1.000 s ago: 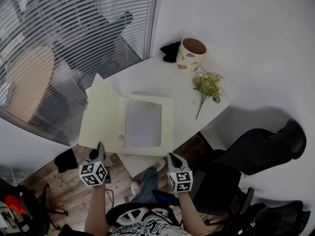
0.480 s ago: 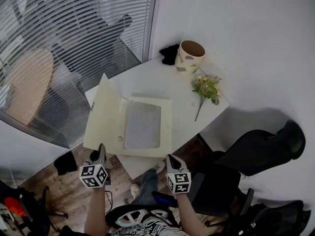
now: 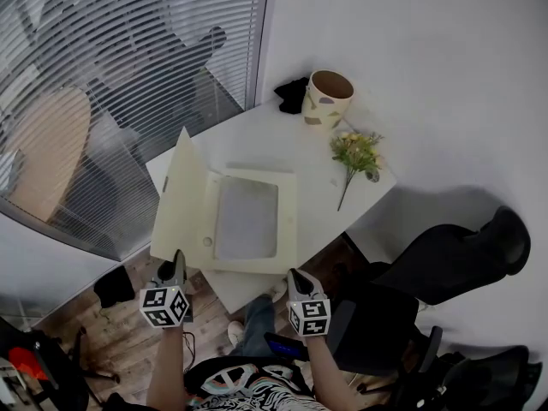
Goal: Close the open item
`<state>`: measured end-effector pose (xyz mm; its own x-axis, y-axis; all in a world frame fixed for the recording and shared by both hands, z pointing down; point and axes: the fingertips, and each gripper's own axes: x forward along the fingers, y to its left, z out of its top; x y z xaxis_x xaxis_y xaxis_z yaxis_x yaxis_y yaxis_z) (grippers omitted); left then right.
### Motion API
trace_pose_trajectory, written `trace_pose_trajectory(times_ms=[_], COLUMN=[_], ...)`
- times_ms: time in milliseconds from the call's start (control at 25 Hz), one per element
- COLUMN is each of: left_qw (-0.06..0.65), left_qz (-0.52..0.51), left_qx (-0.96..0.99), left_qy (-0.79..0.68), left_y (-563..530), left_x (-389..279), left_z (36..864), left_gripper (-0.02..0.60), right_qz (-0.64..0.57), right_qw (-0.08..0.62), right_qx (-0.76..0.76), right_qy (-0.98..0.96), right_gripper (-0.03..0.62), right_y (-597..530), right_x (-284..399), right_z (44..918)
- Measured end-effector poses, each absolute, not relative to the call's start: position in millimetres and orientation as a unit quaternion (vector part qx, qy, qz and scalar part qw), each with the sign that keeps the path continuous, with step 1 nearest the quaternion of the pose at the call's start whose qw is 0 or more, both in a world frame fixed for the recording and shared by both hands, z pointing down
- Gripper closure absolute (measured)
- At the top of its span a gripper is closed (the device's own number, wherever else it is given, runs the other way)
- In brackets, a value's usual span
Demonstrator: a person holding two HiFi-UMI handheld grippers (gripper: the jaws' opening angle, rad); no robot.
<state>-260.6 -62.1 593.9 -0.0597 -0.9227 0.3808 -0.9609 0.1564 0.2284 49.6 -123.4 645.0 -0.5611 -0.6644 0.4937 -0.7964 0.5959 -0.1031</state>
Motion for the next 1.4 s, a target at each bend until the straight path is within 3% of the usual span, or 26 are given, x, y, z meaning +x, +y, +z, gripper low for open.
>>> trace_pose_trajectory(times_ms=[1400], left_qw=[0.17], left_qz=[0.104], left_qx=[0.697], left_qy=[-0.689], left_y=[-84.1], left_x=[-217.8], left_z=[578.6], left_gripper=[0.505], right_qz=[0.168], right_qw=[0.211], right_qx=[0.406], right_qy=[-0.873], right_gripper=[0.594], right_y=[-125.2], right_x=[44.0], right_z=[644.4])
